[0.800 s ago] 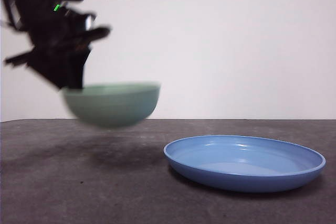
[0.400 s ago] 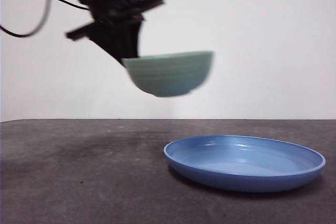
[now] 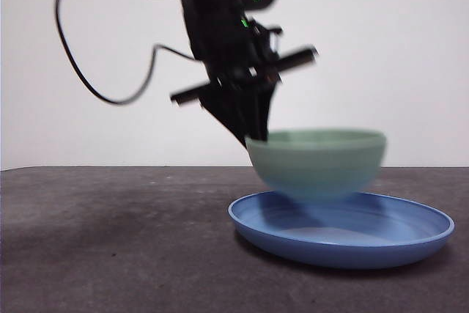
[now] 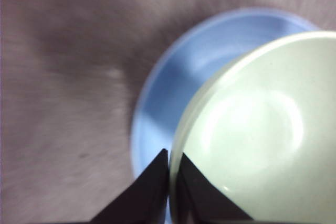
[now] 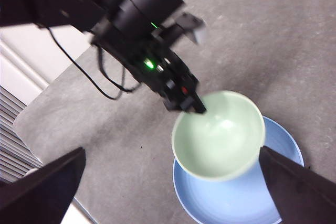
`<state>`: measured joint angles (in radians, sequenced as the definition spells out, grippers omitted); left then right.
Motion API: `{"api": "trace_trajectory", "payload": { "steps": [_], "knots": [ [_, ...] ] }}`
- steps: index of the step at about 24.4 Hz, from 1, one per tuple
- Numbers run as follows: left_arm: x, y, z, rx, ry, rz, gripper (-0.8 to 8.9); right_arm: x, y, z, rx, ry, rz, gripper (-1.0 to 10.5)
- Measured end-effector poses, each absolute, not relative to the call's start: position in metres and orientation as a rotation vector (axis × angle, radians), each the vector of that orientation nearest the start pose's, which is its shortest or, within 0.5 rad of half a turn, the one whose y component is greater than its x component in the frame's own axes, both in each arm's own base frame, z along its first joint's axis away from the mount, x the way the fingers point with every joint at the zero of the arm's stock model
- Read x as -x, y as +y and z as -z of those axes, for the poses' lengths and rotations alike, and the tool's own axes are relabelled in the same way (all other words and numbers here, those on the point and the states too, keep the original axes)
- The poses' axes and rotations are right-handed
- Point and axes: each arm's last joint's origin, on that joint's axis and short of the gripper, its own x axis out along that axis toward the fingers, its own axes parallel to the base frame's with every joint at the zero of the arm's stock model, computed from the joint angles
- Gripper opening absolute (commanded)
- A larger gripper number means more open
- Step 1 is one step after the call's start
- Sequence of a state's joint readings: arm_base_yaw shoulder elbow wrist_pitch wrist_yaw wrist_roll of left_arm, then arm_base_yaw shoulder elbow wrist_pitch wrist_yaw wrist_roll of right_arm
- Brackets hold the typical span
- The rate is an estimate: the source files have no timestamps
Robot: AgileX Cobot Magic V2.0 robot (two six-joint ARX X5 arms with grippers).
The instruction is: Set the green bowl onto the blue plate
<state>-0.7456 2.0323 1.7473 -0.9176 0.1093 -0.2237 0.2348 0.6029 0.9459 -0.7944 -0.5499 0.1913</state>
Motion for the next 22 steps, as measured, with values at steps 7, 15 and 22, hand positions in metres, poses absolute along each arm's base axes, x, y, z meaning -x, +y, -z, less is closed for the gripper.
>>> {"api": "trace_trajectory", "payload": {
  "steps": [7, 15, 22],
  "knots": [
    [-0.306, -0.308, -0.217, -0.237, 1.264, 0.627, 0.15, -0.09, 0.037, -0.352, -0.251, 0.53, -0.726, 6.1],
    [-0.306, -0.307, -0.216, -0.263, 1.248, 0.589, 0.35, -0.09, 0.037, -0.352, -0.251, 0.53, -0.726, 6.1],
    [-0.305, -0.307, -0.216, -0.259, 1.257, 0.589, 1.62, -0.09, 0.037, -0.352, -0.251, 0.531, -0.726, 6.1]
  ]
}}
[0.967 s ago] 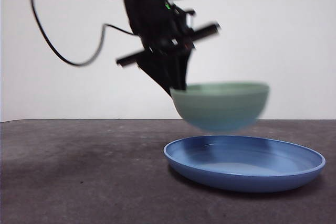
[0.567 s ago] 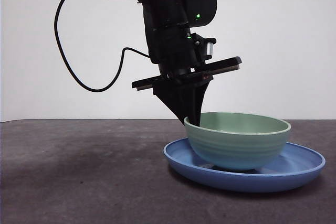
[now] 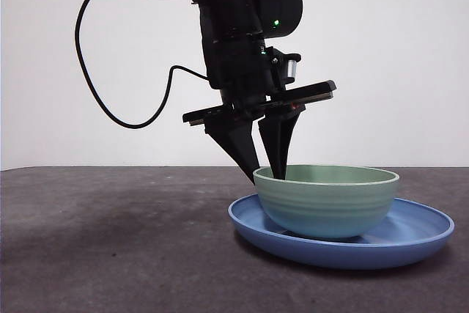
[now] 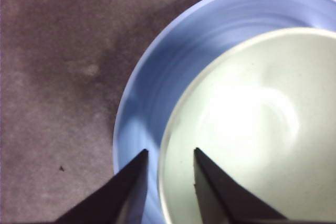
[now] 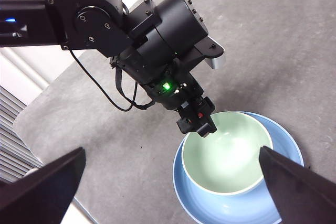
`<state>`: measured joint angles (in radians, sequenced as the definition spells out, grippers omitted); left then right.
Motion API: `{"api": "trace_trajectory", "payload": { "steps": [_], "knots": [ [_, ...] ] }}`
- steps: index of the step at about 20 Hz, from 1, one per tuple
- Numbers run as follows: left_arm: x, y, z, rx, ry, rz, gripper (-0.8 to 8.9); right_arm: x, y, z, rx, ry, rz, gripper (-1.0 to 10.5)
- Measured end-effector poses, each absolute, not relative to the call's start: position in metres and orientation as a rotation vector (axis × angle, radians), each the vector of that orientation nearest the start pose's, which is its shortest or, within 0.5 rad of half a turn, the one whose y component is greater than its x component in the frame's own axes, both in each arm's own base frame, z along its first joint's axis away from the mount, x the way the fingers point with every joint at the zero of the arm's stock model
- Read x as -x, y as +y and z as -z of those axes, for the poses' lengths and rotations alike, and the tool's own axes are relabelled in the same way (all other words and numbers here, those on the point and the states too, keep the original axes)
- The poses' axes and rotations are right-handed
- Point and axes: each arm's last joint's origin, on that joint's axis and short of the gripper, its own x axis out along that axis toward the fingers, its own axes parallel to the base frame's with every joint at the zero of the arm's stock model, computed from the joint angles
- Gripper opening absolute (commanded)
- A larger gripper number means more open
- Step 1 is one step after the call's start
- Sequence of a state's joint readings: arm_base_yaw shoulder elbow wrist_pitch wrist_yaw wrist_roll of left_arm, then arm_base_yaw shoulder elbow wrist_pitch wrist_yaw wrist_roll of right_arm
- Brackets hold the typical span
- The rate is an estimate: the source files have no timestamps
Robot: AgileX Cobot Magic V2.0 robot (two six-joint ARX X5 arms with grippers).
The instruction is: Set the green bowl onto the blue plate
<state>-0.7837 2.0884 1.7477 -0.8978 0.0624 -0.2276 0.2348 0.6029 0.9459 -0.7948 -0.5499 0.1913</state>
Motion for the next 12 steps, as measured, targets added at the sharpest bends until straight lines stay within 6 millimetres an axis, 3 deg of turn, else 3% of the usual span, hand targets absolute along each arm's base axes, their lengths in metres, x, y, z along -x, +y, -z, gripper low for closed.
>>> {"api": "trace_trajectory", "payload": {
  "steps": [1, 4, 5, 9, 12],
  "knots": [
    [-0.306, -0.307, -0.216, -0.258, 1.256, 0.589, 1.87, -0.09, 0.037, -0.352, -0.251, 0.531, -0.726, 6.1],
    [-0.306, -0.308, -0.223, -0.257, 1.256, 0.589, 4.41, -0.09, 0.037, -0.352, -0.251, 0.531, -0.726, 6.1],
    [-0.307, -0.308, -0.23, -0.257, 1.254, 0.59, 4.84, -0.09, 0.037, -0.352, -0.251, 0.531, -0.726, 6.1],
    [-0.304, -0.302, -0.267, -0.282, 1.242, 0.612, 5.36, -0.09, 0.037, -0.351, -0.252, 0.536, -0.725, 6.1],
    [-0.282, -0.28, -0.319, -0.278, 1.157, 0.655, 5.39, -0.09, 0.037, -0.351, -0.253, 0.541, -0.724, 6.1]
  ]
}}
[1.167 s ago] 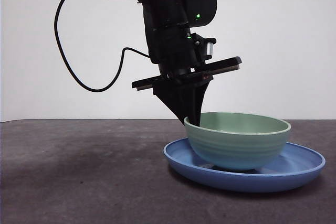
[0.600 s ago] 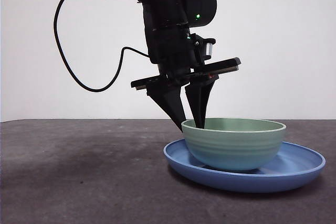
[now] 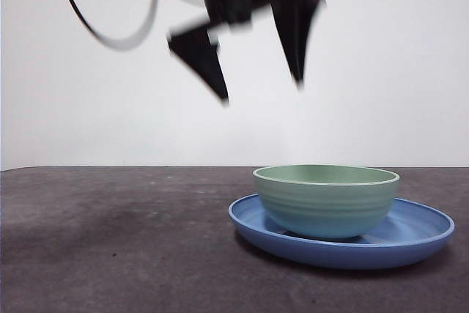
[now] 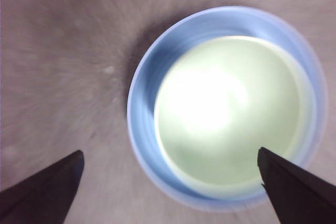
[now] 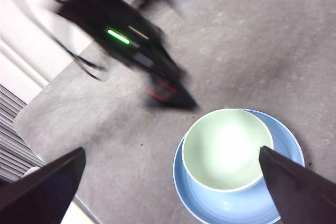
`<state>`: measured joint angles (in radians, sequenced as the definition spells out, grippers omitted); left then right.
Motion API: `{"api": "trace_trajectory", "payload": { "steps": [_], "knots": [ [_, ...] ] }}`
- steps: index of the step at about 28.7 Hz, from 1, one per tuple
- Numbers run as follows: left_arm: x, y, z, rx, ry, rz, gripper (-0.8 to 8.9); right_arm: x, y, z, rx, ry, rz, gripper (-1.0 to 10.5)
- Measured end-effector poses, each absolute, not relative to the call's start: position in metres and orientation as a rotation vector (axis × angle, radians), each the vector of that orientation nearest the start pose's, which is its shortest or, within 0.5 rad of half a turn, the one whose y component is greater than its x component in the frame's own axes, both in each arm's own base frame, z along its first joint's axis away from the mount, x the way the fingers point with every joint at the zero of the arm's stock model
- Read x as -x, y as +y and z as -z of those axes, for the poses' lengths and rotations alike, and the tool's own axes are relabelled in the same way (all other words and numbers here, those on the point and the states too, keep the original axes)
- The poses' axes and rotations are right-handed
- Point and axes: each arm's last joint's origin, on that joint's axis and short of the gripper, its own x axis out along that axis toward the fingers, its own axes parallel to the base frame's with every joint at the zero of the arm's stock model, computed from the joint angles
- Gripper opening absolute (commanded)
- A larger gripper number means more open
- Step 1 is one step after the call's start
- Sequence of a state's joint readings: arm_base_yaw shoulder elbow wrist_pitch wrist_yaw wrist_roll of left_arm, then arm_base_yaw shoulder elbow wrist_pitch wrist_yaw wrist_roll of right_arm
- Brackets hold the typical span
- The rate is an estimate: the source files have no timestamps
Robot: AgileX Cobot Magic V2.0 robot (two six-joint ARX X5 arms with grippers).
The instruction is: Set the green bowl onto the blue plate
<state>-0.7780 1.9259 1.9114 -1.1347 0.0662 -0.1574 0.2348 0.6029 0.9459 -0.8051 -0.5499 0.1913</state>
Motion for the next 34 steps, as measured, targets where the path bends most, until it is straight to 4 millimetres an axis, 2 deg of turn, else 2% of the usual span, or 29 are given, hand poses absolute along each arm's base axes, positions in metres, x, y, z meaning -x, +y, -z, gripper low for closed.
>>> {"api": "trace_trajectory", "payload": {
  "steps": [3, 5, 8, 12, 17, 28, 31, 34],
  "knots": [
    [-0.245, -0.243, -0.388, -0.245, 1.001, 0.693, 5.73, -0.09, 0.037, -0.351, -0.253, 0.543, -0.724, 6.1],
    [-0.222, -0.219, -0.416, -0.252, 0.941, 0.684, 5.73, -0.089, 0.037, -0.35, -0.253, 0.547, -0.723, 6.1],
    [-0.193, -0.189, -0.44, -0.242, 0.896, 0.691, 5.72, -0.089, 0.037, -0.35, -0.254, 0.549, -0.723, 6.1],
    [-0.157, -0.154, -0.454, -0.22, 0.785, 0.719, 5.72, -0.089, 0.037, -0.35, -0.255, 0.558, -0.721, 6.1],
    [-0.115, -0.113, -0.448, -0.194, 0.679, 0.741, 5.7, -0.089, 0.037, -0.349, -0.27, 0.565, -0.717, 6.1],
    [-0.038, -0.038, -0.403, -0.122, 0.441, 0.773, 5.66, -0.089, 0.037, -0.349, -0.277, 0.568, -0.715, 6.1],
    [-0.025, -0.025, -0.388, -0.118, 0.408, 0.777, 5.66, -0.089, 0.037, -0.349, -0.277, 0.567, -0.715, 6.1],
    [-0.021, -0.021, -0.37, -0.123, 0.422, 0.776, 5.66, -0.089, 0.037, -0.349, -0.277, 0.567, -0.715, 6.1]
  ]
}}
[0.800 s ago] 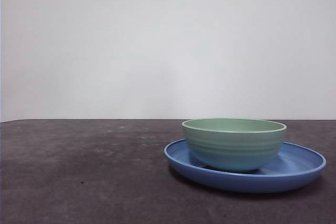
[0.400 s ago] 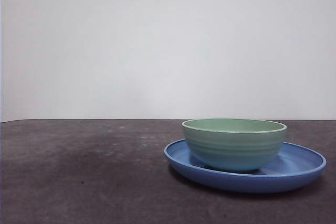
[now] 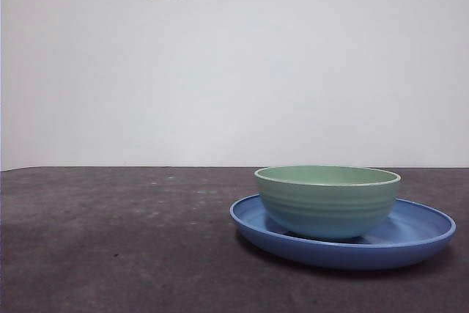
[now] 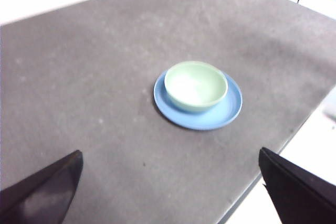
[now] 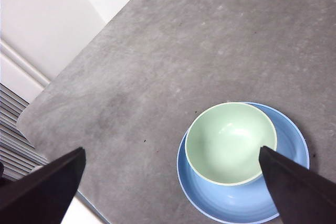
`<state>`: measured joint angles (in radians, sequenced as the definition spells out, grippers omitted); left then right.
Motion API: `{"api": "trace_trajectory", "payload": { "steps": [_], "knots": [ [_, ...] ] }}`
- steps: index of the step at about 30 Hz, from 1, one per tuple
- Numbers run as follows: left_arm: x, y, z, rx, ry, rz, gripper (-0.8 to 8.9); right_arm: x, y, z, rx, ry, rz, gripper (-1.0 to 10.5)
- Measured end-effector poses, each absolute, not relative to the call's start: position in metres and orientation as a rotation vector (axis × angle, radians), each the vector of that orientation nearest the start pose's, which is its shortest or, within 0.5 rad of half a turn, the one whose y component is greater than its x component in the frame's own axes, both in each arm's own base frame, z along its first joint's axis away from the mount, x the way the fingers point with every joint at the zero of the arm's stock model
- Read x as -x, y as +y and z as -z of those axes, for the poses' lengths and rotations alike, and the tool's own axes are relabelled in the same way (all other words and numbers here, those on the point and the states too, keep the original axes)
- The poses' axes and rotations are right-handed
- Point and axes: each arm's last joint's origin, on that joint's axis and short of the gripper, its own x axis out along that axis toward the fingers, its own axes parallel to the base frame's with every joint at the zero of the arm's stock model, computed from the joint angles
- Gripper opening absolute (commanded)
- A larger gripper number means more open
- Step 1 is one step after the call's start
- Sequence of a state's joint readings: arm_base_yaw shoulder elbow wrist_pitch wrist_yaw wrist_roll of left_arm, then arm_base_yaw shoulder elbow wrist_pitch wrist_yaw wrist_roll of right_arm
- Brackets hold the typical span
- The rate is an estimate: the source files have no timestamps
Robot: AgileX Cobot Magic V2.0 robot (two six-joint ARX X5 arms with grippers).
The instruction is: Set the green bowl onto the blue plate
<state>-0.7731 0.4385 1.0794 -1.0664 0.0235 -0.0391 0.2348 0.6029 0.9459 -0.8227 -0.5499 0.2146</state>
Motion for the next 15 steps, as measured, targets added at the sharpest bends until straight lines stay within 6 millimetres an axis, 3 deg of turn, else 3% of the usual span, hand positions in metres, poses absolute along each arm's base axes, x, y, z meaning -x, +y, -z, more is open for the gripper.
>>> {"api": "trace_trajectory", "payload": {
  "steps": [5, 15],
  "knots": [
    [-0.022, -0.022, -0.351, -0.126, 0.471, 0.768, 5.63, -0.089, 0.037, -0.349, -0.278, 0.568, -0.715, 6.1],
    [-0.023, -0.023, -0.354, -0.1, 0.437, 0.769, 5.63, -0.088, 0.037, -0.347, -0.309, 0.605, -0.702, 6.1]
  ]
}}
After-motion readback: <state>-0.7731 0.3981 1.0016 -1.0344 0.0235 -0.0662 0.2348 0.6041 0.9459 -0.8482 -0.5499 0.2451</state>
